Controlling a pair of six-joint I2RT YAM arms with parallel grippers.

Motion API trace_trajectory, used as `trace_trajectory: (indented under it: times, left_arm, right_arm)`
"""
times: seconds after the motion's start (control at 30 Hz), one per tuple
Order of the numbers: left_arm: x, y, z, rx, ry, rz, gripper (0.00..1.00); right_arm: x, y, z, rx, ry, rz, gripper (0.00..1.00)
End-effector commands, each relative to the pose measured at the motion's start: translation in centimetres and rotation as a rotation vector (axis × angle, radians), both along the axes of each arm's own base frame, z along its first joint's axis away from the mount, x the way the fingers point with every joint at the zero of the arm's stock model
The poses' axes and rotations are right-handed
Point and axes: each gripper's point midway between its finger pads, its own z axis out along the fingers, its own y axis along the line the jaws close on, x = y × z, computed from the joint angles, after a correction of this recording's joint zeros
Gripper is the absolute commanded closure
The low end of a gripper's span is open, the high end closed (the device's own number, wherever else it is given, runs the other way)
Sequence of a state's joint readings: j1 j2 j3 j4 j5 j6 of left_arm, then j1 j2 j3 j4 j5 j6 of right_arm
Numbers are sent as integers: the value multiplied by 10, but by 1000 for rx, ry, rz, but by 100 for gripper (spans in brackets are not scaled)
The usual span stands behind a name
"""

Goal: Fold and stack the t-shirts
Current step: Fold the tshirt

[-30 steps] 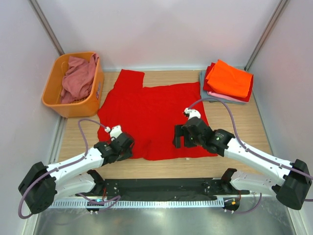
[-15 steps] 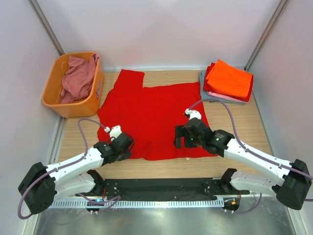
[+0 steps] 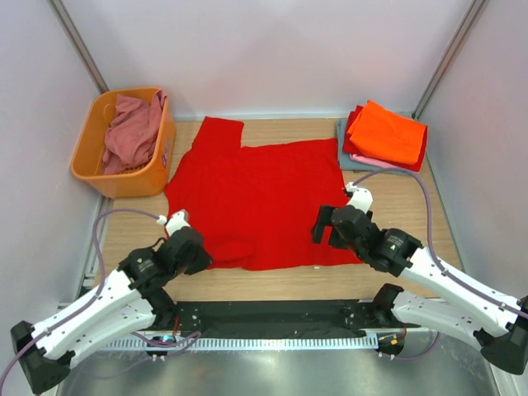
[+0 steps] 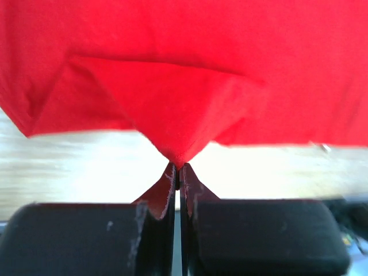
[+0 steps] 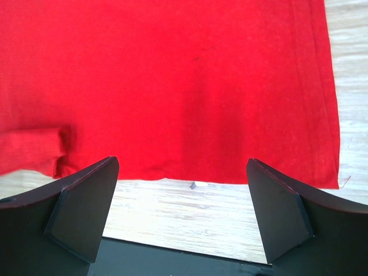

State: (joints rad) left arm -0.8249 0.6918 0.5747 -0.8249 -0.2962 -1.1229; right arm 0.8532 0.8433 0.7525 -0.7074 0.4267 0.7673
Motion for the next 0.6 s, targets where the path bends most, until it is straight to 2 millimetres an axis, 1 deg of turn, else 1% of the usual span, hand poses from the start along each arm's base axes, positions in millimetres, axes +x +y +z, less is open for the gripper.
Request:
trace_trajectory:
  times: [0.0,0.07,0.1,0.17,0.23,0.27,0.33,0.37,0.4,0.47,0.5,0.53,0.57]
  left_arm:
    - [-26,2,3,-53,73,-14,100]
    - [-32,2,5,-72,88,-21,100]
    - [-37,5,4,-60,107,-25,100]
    - [-42,5,10,-79,113,-38,100]
    - [-48,9,17,-93,112,-41,100]
    - [-53,13,17,-92,124,-37,100]
    - [-56,15,24,-118,110,-42,100]
    - [-60,17,24,-118,121,-44,100]
    - [-61,17,25,-121,122,-48,100]
    - [-67,16,28,-126,146,-69,100]
    - [-69,14,30,-129,153,-81,100]
    - [-70,15,30,-122,163,-87,100]
    - [-74,18,30,-110,177,-89,100]
  right_arm:
    - [0,-12,-7,22,0,-99,0]
    - [-2,-14,-10,36,7,-114,0]
    - [-3,-15,-12,54,15,-142,0]
    - [-5,-26,-19,37,26,-206,0]
    - [-8,-36,-24,48,42,-270,0]
    - [-9,-37,-26,59,54,-277,0]
    - [-10,-31,-33,76,78,-244,0]
    - [-12,-27,-38,95,127,-222,0]
    - [-13,-26,-47,75,171,-211,0]
    - [-13,-22,-59,70,229,-165,0]
    - [-15,-17,-62,130,284,-148,0]
    - [-14,-11,-67,175,296,-120,0]
    - [-14,-10,-68,210,311,-117,0]
